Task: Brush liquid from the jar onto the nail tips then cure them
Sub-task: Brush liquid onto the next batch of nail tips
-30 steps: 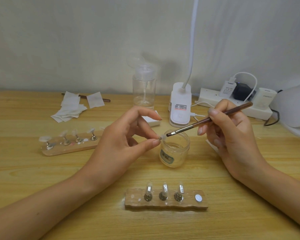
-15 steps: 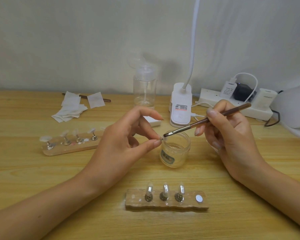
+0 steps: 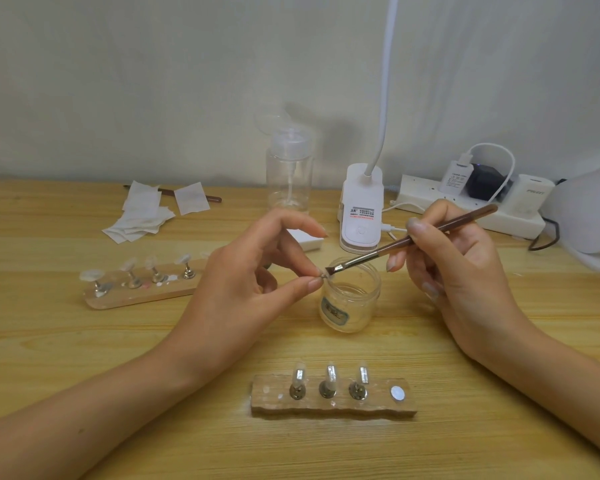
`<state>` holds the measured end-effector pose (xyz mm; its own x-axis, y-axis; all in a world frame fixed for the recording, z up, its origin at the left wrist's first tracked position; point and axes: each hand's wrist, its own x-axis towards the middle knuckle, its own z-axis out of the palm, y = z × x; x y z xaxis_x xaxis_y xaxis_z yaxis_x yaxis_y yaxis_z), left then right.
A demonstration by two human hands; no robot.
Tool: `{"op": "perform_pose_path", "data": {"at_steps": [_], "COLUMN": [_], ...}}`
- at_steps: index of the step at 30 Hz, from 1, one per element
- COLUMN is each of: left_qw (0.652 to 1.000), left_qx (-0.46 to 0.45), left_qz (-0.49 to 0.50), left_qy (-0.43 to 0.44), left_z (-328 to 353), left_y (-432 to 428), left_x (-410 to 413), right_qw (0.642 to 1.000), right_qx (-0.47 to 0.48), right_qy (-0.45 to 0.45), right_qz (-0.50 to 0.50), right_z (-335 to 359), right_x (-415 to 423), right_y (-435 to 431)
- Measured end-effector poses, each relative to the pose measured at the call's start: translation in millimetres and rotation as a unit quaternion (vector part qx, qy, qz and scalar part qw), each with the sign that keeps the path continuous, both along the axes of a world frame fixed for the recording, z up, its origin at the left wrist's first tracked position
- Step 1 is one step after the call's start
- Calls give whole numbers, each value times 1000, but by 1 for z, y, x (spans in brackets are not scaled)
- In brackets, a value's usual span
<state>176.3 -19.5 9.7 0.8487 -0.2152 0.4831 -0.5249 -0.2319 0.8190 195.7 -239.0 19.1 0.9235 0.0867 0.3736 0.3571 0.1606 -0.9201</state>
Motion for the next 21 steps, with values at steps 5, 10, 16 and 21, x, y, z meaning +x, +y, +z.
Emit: {"op": "perform_pose_path", "data": {"at_steps": [5,10,16,21], "left_qw": [1000,1000,1000,1000], "left_qx": [3,5,8,7], "left_qz": [1,5,4,5], "left_qy": [-3,-6,-7,-8], "left_z": [0,0,1,1], "left_y": [0,0,0,0], "left_x": [0,0,-1,-1], "right_qw": [999,1000,999,1000], "right_qx": [9,7,1,15], "right_qy": [20,-16,23,-18], "right_qz": [-40,12,-39,3], "right_z": [0,1,0,-1], "right_x": [3,-1,1,1], "right_y": [-2,0,0,-1]}}
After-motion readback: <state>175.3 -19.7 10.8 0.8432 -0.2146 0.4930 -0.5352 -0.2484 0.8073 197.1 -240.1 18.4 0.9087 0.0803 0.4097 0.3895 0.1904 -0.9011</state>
